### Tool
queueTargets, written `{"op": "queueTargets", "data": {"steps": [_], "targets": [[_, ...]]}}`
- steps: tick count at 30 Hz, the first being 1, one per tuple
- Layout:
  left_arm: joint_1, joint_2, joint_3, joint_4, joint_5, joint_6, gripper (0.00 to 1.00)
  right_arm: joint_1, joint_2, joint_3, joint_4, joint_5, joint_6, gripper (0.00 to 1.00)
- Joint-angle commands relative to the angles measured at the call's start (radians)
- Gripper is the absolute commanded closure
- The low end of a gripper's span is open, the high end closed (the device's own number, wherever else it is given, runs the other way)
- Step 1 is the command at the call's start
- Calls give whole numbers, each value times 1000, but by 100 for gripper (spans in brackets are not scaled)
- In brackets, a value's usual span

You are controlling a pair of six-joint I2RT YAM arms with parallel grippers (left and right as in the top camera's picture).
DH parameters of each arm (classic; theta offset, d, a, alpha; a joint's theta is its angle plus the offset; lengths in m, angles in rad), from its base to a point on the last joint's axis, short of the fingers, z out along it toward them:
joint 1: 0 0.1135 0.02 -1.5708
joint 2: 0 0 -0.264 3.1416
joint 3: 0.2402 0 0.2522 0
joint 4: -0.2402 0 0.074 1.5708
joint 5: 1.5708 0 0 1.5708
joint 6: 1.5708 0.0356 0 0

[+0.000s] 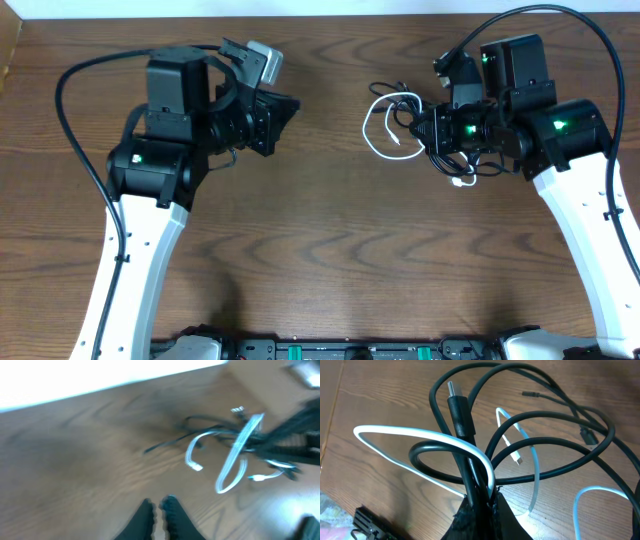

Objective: Untangle cables

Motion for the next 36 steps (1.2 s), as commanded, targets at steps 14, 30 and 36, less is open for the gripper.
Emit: {"op": "queueTargets", "data": {"steps": [14, 30, 36], "targets": [[-195, 221, 16, 198, 37, -126, 44, 15, -18, 23, -5, -12, -9, 99], [-222, 284, 17, 281, -50, -171, 92, 15, -18, 23, -7, -6, -10, 99], [-194, 214, 57, 208, -303, -173, 92, 15, -16, 20, -49, 72, -10, 99]]}}
